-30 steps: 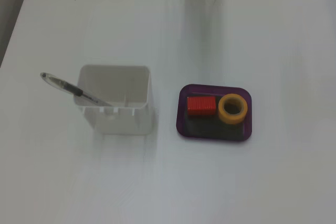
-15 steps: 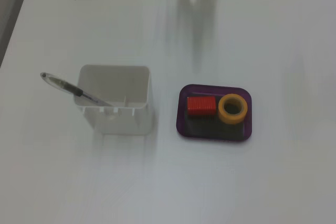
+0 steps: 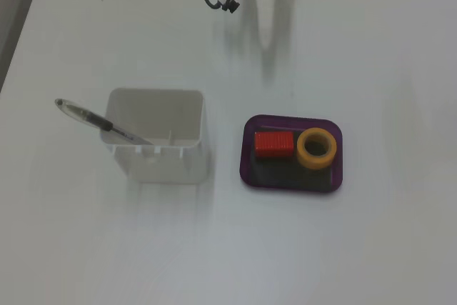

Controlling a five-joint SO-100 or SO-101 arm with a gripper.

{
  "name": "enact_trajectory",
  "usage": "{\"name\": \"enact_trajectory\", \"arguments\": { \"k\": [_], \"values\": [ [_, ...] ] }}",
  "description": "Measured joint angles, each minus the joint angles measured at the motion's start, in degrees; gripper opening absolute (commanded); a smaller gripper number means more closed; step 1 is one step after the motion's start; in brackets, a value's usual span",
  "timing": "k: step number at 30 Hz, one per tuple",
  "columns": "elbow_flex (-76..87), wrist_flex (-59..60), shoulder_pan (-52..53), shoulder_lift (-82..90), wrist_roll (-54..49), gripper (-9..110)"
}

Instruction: Grab up the yellow tape and put it in the box.

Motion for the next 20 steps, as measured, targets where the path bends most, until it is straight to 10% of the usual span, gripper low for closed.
{"name": "enact_trajectory", "arguments": {
  "k": [20],
  "values": [
    [3.4, 3.2, 0.0, 0.0, 3.2, 0]
  ]
}}
